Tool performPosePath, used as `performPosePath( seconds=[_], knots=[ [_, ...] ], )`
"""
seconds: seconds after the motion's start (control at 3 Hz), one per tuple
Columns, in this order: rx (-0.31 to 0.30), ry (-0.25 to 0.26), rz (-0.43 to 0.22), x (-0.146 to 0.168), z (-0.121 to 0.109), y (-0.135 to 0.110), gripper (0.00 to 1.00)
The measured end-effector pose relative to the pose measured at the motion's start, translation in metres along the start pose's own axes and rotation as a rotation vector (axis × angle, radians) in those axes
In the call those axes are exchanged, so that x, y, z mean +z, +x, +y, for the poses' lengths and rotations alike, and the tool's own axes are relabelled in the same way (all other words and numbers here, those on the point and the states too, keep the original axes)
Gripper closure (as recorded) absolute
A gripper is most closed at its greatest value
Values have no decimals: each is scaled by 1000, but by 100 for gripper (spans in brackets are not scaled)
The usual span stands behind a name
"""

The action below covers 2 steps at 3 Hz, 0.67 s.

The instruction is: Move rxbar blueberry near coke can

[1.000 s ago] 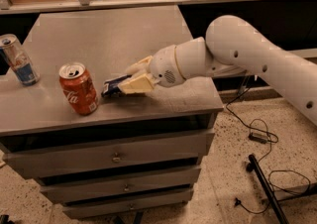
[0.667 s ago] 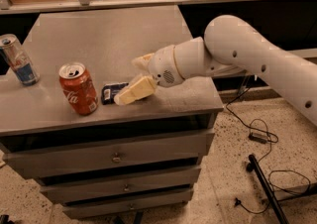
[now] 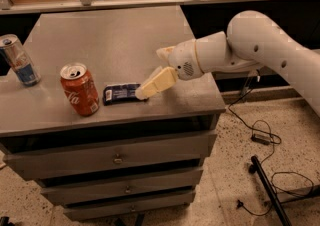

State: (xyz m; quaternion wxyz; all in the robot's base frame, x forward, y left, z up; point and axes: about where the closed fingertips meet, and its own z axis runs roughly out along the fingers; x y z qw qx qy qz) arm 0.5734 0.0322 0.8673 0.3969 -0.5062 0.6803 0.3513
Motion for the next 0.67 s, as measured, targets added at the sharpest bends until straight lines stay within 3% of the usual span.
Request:
performPosePath(
  seconds=[0.33,0.67],
  knots=[
    [-50,48,2,-44,-41,-19,0],
    [-50,48,2,-44,-41,-19,0]
  ],
)
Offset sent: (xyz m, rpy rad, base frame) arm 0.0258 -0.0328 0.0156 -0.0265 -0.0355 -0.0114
